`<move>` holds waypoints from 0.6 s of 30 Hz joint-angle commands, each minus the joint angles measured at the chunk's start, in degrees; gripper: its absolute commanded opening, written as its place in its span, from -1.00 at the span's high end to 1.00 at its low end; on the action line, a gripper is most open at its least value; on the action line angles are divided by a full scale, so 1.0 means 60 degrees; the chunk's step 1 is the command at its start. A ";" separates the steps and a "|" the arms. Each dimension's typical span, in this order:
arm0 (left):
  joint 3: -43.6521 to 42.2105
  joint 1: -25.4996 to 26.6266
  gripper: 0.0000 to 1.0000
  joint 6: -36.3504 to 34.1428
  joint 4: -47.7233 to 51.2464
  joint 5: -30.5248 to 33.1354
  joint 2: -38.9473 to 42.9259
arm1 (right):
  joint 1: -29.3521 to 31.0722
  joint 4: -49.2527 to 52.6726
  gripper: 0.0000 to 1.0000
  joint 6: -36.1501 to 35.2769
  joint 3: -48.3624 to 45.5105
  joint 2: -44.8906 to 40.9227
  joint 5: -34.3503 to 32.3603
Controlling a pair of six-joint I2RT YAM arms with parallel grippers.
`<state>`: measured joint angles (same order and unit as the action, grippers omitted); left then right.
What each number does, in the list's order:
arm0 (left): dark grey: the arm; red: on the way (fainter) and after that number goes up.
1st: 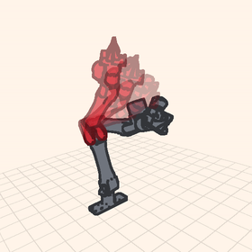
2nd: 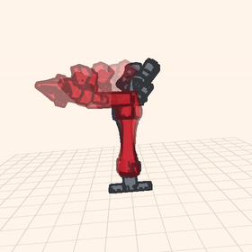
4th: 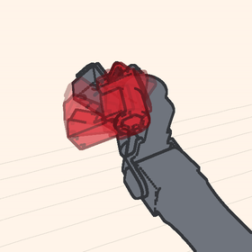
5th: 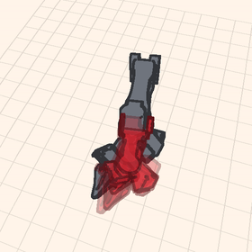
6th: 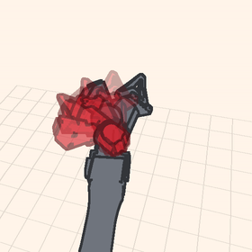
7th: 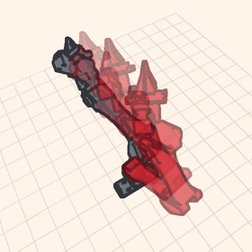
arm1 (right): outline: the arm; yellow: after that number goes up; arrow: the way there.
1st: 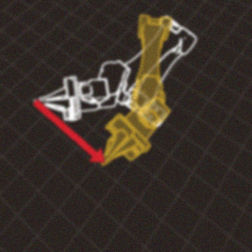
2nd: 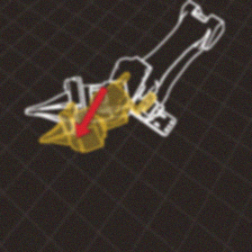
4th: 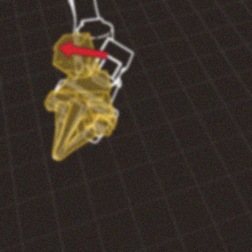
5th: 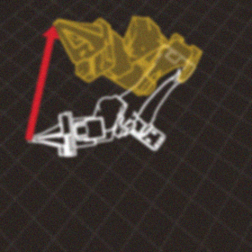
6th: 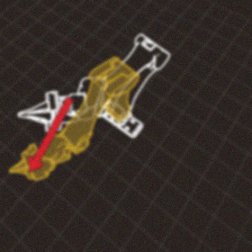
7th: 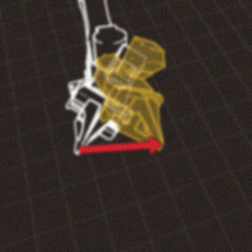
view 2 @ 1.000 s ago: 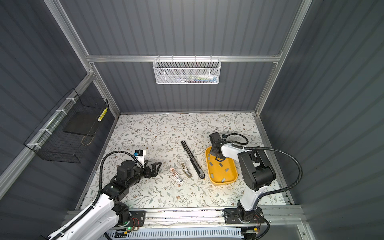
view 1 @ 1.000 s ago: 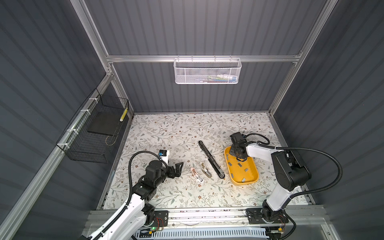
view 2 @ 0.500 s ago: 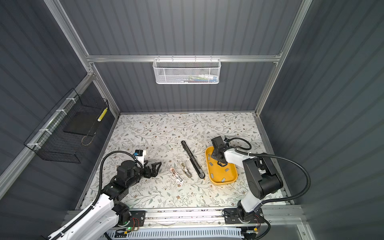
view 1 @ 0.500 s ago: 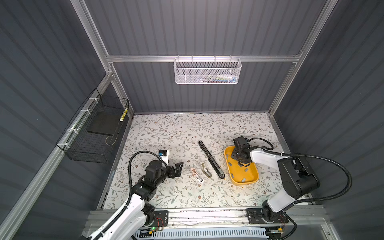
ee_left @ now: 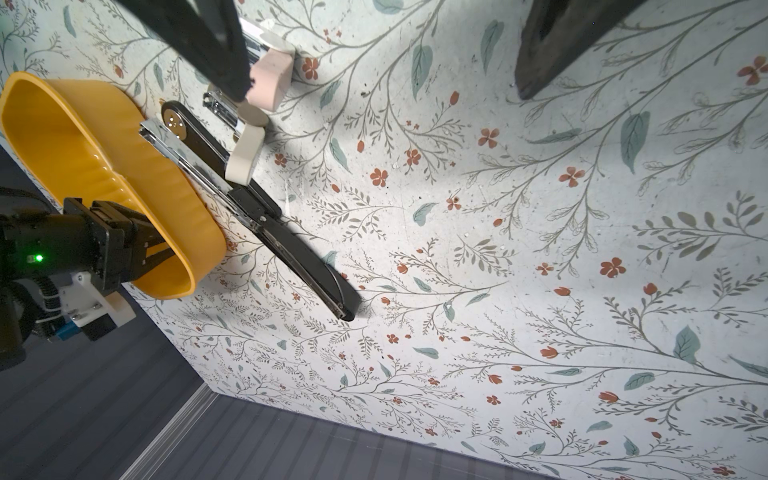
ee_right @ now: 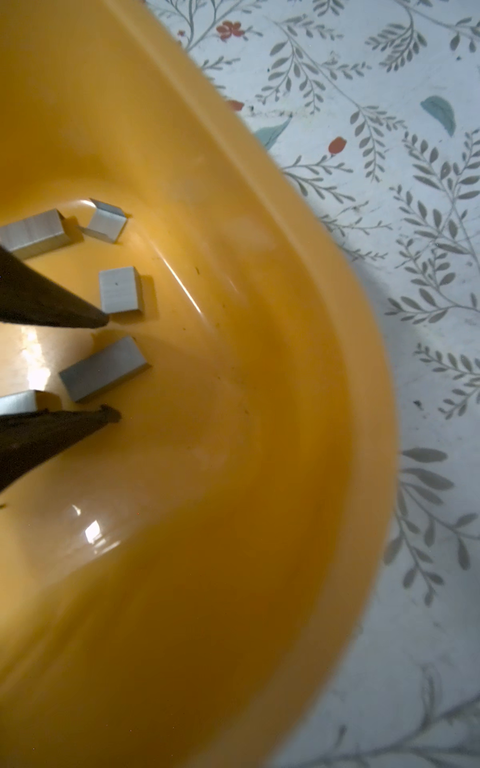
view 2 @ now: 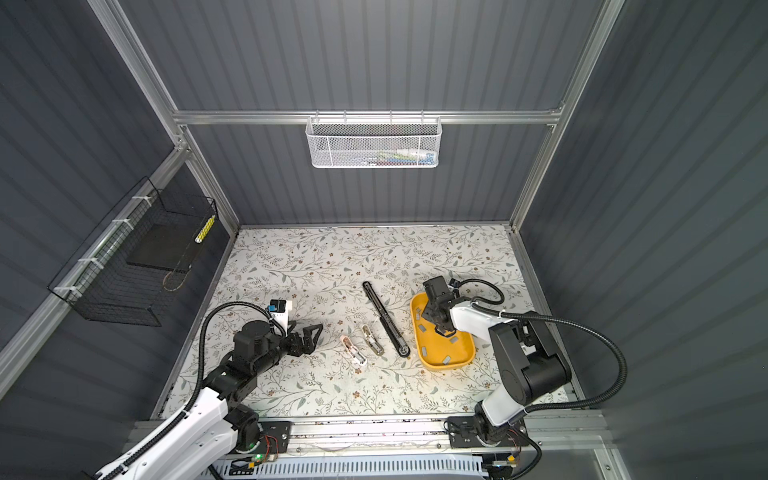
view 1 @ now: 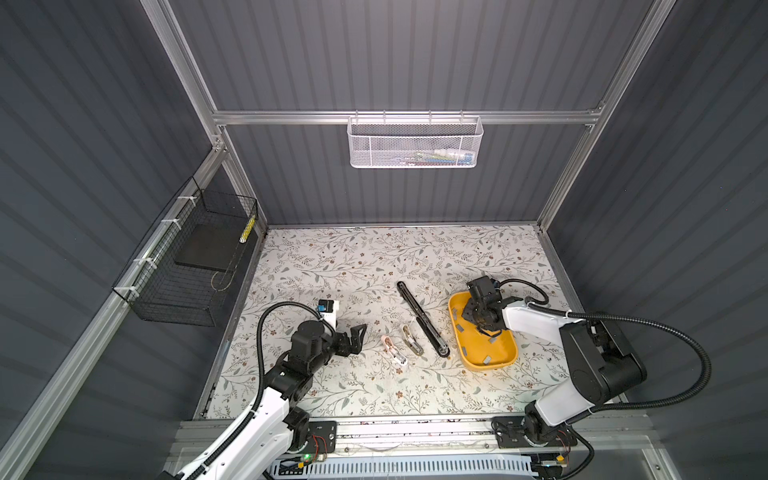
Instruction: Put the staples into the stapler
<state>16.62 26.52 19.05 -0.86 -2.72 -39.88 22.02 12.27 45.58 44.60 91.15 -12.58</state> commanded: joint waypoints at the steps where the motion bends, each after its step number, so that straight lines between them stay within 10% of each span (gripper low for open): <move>1: 0.0013 0.0002 -0.99 -0.0003 0.0119 0.0036 0.0078 | 0.0035 0.0664 0.26 -0.0233 0.0206 0.0029 -0.0501; 18: 0.0042 0.0003 -0.99 -0.0004 0.0104 0.0073 0.0012 | 0.0016 0.0324 0.16 -0.1530 0.0833 0.0512 -0.0405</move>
<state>16.62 26.52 19.05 -0.86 -2.72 -39.88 22.02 13.30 38.02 48.10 92.49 -14.35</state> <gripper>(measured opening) 0.997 0.421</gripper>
